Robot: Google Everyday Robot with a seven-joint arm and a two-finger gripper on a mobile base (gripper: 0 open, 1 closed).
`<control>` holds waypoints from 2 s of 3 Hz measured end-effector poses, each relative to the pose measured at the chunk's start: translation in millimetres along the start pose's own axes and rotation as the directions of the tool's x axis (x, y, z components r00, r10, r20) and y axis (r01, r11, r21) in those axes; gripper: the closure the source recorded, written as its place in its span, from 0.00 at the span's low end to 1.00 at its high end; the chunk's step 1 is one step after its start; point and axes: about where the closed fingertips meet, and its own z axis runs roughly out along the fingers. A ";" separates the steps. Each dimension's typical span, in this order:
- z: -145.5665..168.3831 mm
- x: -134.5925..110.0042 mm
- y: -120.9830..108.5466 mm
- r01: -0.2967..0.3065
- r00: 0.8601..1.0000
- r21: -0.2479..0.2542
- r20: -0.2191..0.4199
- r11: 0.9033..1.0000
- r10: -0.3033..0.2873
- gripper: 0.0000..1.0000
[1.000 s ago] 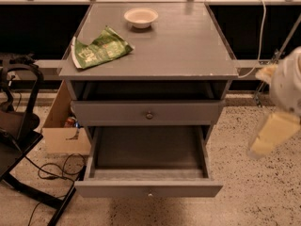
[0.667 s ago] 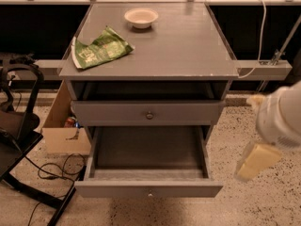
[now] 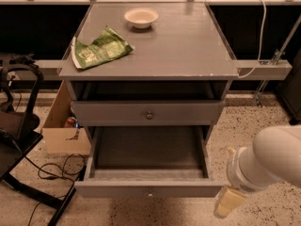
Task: Close middle drawer
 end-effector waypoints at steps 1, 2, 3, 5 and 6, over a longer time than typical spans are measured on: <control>62.6 21.0 25.8 -0.061 0.998 -0.101 0.001 0.993 0.061 0.00; 63.6 21.1 26.2 -0.061 0.998 -0.104 0.001 0.993 0.061 0.00; 77.5 18.7 28.3 -0.049 0.999 -0.108 -0.012 0.993 0.049 0.00; 203.2 32.2 53.7 -0.052 0.998 -0.175 0.026 0.983 0.057 0.38; 268.9 33.9 55.9 -0.048 0.994 -0.199 0.084 0.979 0.066 0.61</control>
Offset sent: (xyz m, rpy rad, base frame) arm -0.0144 -0.0003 -0.0590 0.0397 0.0849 -0.0310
